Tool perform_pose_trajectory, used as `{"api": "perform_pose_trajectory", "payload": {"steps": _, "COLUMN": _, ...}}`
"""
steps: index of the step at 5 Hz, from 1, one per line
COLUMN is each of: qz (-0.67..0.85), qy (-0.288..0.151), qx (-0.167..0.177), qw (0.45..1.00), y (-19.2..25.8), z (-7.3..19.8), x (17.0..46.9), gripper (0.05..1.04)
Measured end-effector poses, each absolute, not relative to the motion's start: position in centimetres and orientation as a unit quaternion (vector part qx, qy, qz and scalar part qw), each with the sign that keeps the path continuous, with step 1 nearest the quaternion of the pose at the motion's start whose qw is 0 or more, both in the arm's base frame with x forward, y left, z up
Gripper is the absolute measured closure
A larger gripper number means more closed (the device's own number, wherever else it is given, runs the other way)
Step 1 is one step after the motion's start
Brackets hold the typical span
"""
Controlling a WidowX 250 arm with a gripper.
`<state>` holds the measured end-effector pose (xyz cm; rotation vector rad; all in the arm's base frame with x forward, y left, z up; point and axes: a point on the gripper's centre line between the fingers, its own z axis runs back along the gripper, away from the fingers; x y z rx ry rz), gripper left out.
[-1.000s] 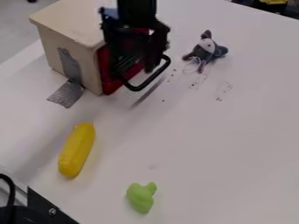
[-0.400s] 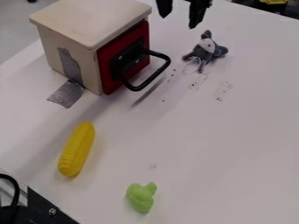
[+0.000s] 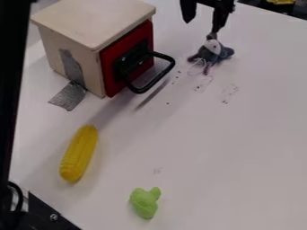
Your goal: Move the gray monkey toy to the left bottom corner of the table
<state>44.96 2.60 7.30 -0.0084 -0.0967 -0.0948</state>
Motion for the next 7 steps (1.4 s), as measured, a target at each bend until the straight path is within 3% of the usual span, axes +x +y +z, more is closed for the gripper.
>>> {"api": "perform_pose_trajectory", "payload": {"steps": 2, "qz": -0.032, "qy": -0.007, "qx": -0.037, "qw": 0.999, "y": 1.7, "z": 2.4, "x": 46.3, "gripper": 0.083}}
{"api": "perform_pose_trajectory", "payload": {"steps": 4, "qz": -0.011, "qy": 0.001, "qx": -0.038, "qw": 0.999, "y": 2.4, "z": 0.3, "x": 46.1, "gripper": 0.112}}
{"api": "perform_pose_trajectory", "payload": {"steps": 5, "qz": 0.0, "qy": 0.003, "qx": -0.041, "qw": 0.999, "y": 2.9, "z": 0.3, "x": 45.0, "gripper": 0.37}}
{"api": "perform_pose_trajectory", "payload": {"steps": 6, "qz": -0.001, "qy": 0.008, "qx": -0.031, "qw": 0.999, "y": 3.2, "z": 1.7, "x": 43.9, "gripper": 0.525}}
{"api": "perform_pose_trajectory", "payload": {"steps": 7, "qz": 0.009, "qy": -0.052, "qx": -0.024, "qw": 0.998, "y": 4.4, "z": 8.3, "x": 42.4, "gripper": 0.536}}
